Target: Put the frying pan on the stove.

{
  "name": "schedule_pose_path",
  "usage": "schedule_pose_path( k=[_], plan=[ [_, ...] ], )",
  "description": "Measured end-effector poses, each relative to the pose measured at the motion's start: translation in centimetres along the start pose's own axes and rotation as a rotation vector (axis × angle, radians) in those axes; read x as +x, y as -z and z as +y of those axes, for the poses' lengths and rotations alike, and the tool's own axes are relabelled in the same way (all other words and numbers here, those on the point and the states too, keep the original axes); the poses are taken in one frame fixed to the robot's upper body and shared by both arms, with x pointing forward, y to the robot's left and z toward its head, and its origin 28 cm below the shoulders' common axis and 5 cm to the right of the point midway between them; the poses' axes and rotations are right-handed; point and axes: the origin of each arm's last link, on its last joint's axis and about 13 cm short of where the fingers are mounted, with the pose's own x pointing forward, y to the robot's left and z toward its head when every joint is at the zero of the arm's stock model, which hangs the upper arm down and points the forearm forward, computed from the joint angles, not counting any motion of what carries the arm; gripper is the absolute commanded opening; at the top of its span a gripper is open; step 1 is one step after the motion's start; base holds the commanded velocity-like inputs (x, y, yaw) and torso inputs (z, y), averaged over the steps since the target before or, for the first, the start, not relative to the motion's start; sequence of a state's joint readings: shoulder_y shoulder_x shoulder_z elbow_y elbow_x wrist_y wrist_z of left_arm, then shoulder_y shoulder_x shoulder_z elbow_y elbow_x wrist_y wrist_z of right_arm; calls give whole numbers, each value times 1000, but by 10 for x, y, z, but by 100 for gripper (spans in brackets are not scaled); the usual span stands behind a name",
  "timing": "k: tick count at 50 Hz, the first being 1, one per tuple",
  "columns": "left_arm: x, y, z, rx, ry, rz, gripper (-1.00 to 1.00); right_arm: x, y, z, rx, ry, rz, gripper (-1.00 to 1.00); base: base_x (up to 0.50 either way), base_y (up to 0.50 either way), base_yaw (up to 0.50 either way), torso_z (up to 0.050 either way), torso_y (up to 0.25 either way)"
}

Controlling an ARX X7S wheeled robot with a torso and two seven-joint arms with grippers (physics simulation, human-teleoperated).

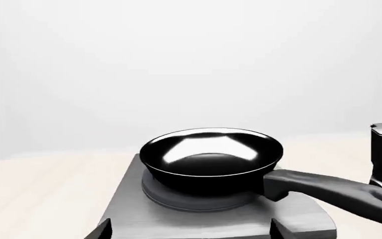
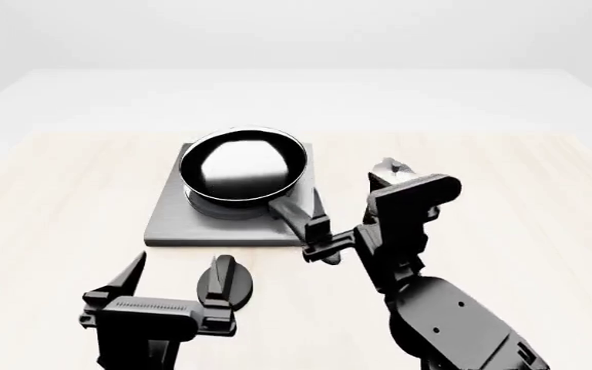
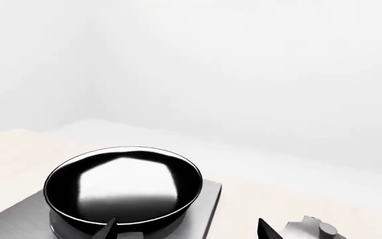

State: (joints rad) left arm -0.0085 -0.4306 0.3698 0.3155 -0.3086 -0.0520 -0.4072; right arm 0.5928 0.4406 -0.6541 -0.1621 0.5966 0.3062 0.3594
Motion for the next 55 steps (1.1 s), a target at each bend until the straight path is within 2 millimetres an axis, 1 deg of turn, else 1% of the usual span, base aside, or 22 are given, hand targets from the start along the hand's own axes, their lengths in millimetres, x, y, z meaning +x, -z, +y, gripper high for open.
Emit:
schedule_pose_path(
  k=[14,25,40,55],
  plan=[
    [-4,-13,2,-14,8,-44,100,-28,-10,0,21,78,-135,100,0,0,0,0,0],
    [-10,-24,2,-27,18,-81,100,-50,-26,2,19,94,-211,100,0,0,0,0,0],
    [-21,-45,2,-20,33,-138,100,-75,-52,2,17,105,-298,100,0,0,0,0,0],
    [-30,-60,2,1,44,-182,100,-94,-69,5,22,99,-355,100,0,0,0,0,0]
  ],
)
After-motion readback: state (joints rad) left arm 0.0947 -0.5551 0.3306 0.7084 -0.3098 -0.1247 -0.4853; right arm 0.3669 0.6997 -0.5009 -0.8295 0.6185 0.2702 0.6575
